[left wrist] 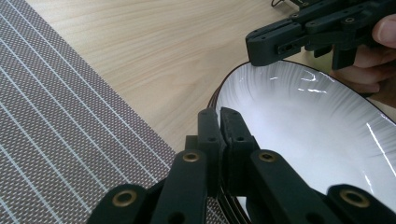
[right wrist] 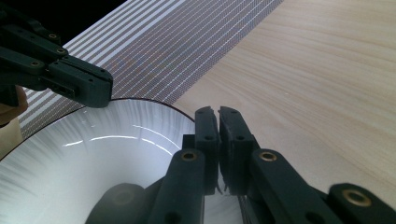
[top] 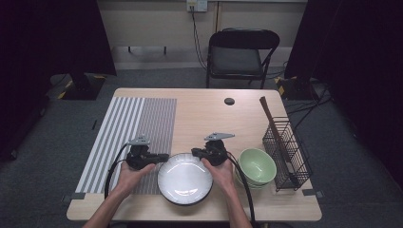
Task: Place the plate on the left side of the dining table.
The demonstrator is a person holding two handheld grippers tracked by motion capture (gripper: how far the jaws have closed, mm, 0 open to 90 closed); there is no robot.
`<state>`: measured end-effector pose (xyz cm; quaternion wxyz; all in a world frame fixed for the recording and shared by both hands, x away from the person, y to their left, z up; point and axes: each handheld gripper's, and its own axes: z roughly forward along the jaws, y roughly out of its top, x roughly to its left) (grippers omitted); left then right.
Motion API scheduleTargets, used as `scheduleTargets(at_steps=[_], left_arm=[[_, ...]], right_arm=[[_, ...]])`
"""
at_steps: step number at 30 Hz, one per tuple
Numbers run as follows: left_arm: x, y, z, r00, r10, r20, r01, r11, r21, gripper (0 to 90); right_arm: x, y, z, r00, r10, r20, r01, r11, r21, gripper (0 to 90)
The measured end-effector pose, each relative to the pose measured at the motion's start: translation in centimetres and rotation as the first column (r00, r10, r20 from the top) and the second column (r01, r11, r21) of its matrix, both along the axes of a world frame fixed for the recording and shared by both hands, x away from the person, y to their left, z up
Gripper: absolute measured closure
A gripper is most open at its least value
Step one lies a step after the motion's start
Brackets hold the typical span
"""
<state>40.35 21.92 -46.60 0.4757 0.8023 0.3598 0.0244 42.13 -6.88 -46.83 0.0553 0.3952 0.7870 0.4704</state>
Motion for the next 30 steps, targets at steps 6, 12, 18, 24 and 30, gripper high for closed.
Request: scheduleTargets(at_steps=[6, 12, 18, 24, 30], left_arm=[[-0.01, -0.16, -0.20, 1.0000, -0.009, -0.002, 0.009, 1.0000, 0.002, 85.2], [0.09, -0.19, -0.17, 1.0000, -0.007, -0.003, 0.007, 1.0000, 0.001, 86.8], [0.10, -0.29, -0.32, 0.9999, -0.009, -0.010, 0.009, 0.9999, 0.014, 83.2], [0.13, -0.20, -0.35, 0.9998, -0.014, -0.011, 0.014, 0.9999, 0.003, 85.8], [0.06, -0.18, -0.38, 0.9998, -0.010, -0.016, 0.010, 0.9999, -0.009, 82.3]], right_arm=[[0.12, -0.11, 0.04, 0.9999, 0.008, -0.007, -0.008, 1.0000, -0.001, 87.0], [0.10, -0.27, -0.04, 0.9997, 0.003, -0.022, -0.003, 1.0000, 0.009, 87.0], [-0.01, -0.37, -0.13, 0.9996, -0.003, -0.029, 0.003, 1.0000, 0.004, 87.1], [-0.10, -0.39, 0.15, 0.9993, 0.006, -0.037, -0.006, 0.9999, -0.015, 86.5], [-0.40, -0.60, -0.01, 0.9990, -0.003, -0.045, 0.003, 1.0000, 0.001, 86.7]])
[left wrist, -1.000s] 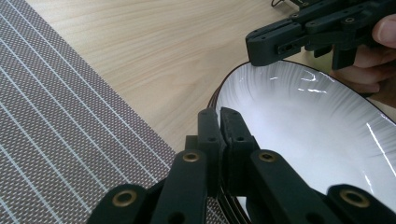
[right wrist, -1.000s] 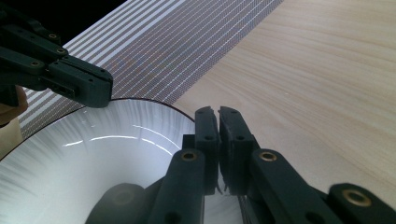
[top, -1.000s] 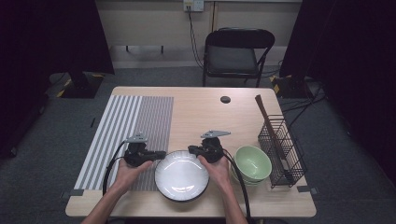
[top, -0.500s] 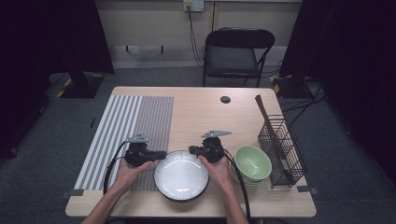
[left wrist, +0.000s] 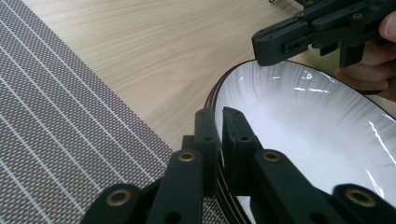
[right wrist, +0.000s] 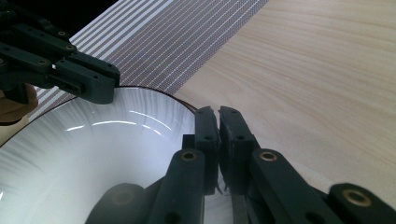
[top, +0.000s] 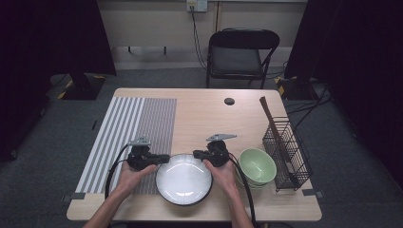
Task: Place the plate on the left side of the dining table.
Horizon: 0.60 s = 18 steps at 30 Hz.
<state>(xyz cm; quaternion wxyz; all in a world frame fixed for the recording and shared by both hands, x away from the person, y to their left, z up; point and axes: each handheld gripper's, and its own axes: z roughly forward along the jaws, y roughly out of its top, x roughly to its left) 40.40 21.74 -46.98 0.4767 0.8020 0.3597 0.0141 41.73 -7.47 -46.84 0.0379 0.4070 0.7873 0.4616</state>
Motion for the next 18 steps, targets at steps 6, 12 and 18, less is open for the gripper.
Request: scheduleTargets(at_steps=[6, 12, 18], left_arm=[[-0.03, 0.03, 0.12, 0.9999, 0.002, 0.011, -0.002, 1.0000, 0.006, 84.8], [0.04, 0.10, 0.08, 1.0000, -0.001, 0.007, 0.001, 1.0000, -0.008, 86.2], [-0.03, -0.23, 0.02, 0.9996, -0.020, 0.019, 0.019, 0.9996, 0.019, 85.2]], right_arm=[[-0.31, -0.16, -0.12, 0.9999, 0.006, -0.011, -0.006, 1.0000, -0.003, 86.0], [-0.67, -0.16, -0.21, 0.9999, -0.002, -0.012, 0.002, 1.0000, 0.000, 85.9], [-0.98, 0.02, -0.34, 0.9998, 0.008, -0.016, -0.008, 0.9999, 0.009, 85.9]])
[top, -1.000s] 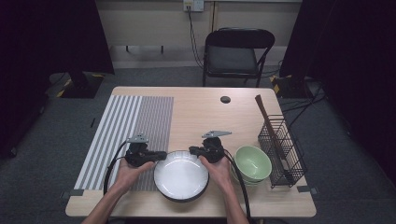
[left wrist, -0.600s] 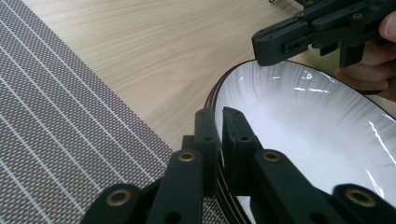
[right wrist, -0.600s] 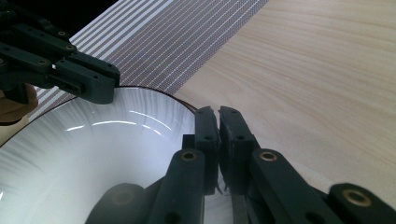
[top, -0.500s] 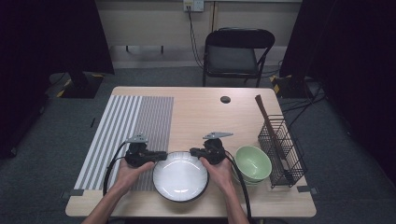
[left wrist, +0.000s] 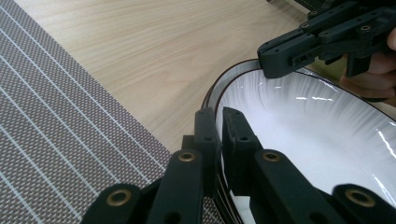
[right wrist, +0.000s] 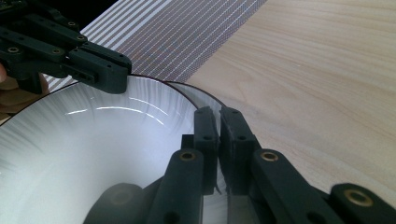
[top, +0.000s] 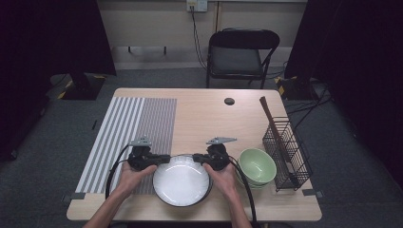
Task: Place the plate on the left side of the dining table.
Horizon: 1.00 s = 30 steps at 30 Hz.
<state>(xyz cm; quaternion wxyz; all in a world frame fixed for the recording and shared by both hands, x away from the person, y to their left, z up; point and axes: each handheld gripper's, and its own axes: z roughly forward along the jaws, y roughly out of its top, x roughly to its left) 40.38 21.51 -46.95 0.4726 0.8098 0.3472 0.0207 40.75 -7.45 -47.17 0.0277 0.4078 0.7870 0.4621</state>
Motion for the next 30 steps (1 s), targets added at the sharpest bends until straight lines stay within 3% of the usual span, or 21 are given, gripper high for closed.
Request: scheduleTargets(at_steps=[7, 9, 23, 30], left_arm=[[0.1, 0.1, 0.0, 0.9996, 0.007, -0.029, -0.007, 0.9998, -0.017, 86.2], [0.1, 0.2, 0.0, 0.9994, 0.008, -0.033, -0.009, 0.9997, -0.022, 86.3], [0.2, 1.0, 0.6, 0.9996, 0.023, -0.015, -0.023, 0.9994, -0.024, 86.9], [0.1, 1.3, 0.8, 0.9992, 0.040, -0.009, -0.040, 0.9988, -0.027, 87.1]], right_arm=[[-0.2, 0.0, -0.5, 1.0000, 0.007, -0.004, -0.007, 0.9999, 0.008, 82.5], [-0.2, -0.1, -0.7, 0.9999, 0.000, -0.016, 0.001, 0.9995, 0.030, 82.5], [-0.6, -0.1, -1.0, 0.9997, 0.009, -0.021, -0.009, 1.0000, 0.003, 78.7], [-0.7, -0.2, -1.3, 0.9994, 0.018, -0.030, -0.017, 0.9993, 0.033, 79.5]])
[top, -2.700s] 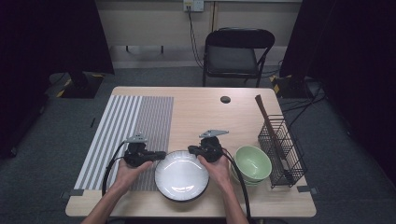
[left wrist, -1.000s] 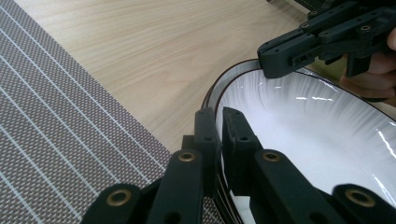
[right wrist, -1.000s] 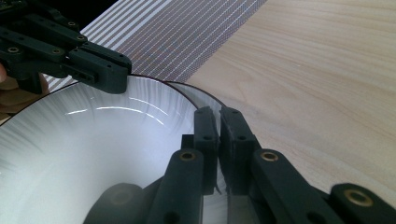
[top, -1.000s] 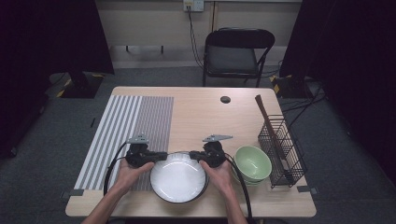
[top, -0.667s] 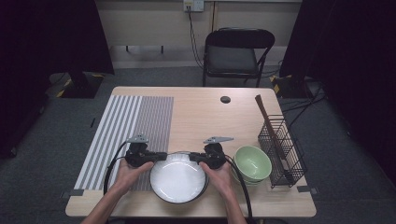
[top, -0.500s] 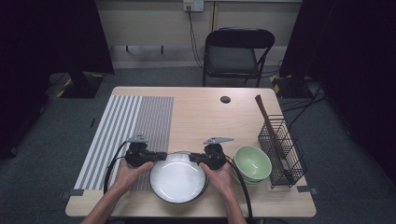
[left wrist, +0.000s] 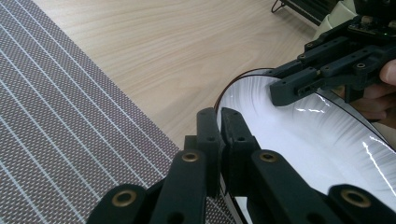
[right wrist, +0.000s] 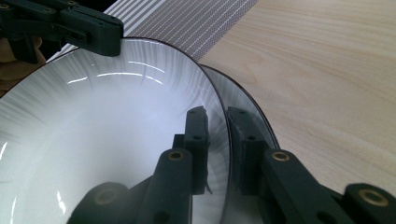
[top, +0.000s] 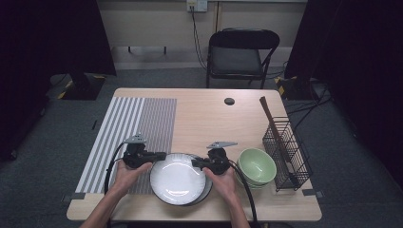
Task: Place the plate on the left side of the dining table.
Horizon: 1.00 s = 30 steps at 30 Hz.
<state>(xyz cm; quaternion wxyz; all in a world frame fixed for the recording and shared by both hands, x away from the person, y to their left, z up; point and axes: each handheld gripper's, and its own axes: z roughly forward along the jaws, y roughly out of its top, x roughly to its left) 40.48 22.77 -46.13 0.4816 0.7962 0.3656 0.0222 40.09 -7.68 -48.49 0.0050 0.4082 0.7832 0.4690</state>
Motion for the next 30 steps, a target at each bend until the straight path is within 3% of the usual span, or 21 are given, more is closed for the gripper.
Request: scheduleTargets(at_steps=[3, 7, 10, 13, 15, 17, 20, 23, 26, 30], left_arm=[[-0.3, 0.1, 0.1, 1.0000, 0.004, 0.001, -0.004, 0.9999, 0.012, 84.5], [-1.2, 0.6, 0.5, 0.9992, 0.035, 0.018, -0.035, 0.9990, 0.028, 65.6], [-1.8, 1.1, 0.4, 0.9997, 0.026, 0.002, -0.026, 0.9996, 0.014, 62.2], [-2.1, 1.2, 0.0, 0.9998, 0.021, 0.000, -0.021, 0.9988, 0.044, 66.9], [-2.1, 1.0, 0.2, 0.9998, 0.016, 0.010, -0.016, 0.9996, 0.024, 76.7], [-1.9, 0.9, 0.2, 0.9995, 0.026, 0.014, -0.027, 0.9994, 0.023, 80.5], [-1.5, 0.9, 0.1, 0.9995, 0.031, 0.005, -0.031, 0.9995, 0.003, 82.6], [-1.4, 0.7, 0.4, 0.9988, 0.039, 0.030, -0.040, 0.9990, 0.020, 84.2], [-1.1, 0.8, 0.6, 0.9982, 0.051, 0.031, -0.051, 0.9986, -0.015, 86.2], [-0.6, 0.6, 0.7, 0.9983, 0.050, 0.031, -0.050, 0.9987, -0.010, 86.9]], right_arm=[[0.0, -0.1, 0.0, 1.0000, -0.004, -0.003, 0.004, 0.9999, 0.011, 80.6], [0.0, -0.2, 0.0, 1.0000, -0.006, -0.001, 0.006, 0.9999, 0.009, 81.3], [0.0, -0.3, 0.1, 0.9999, -0.011, 0.001, 0.011, 0.9999, 0.006, 81.5], [0.0, -0.3, 0.1, 0.9999, -0.016, 0.002, 0.016, 0.9998, 0.009, 81.8], [0.0, -0.2, 0.2, 0.9997, -0.023, 0.003, 0.023, 0.9997, 0.004, 81.9], [0.0, -0.1, 0.3, 0.9995, -0.028, 0.011, 0.028, 0.9996, -0.006, 82.1], [0.1, -0.2, 0.5, 0.9988, -0.043, 0.022, 0.043, 0.9991, 0.000, 83.2], [0.2, -0.1, 0.8, 0.9978, -0.055, 0.037, 0.055, 0.9984, -0.008, 83.8], [0.3, 0.0, 1.0, 0.9965, -0.070, 0.047, 0.070, 0.9975, -0.007, 83.9], [0.7, 0.0, 1.4, 0.9947, -0.083, 0.060, 0.084, 0.9964, -0.007, 84.7]])
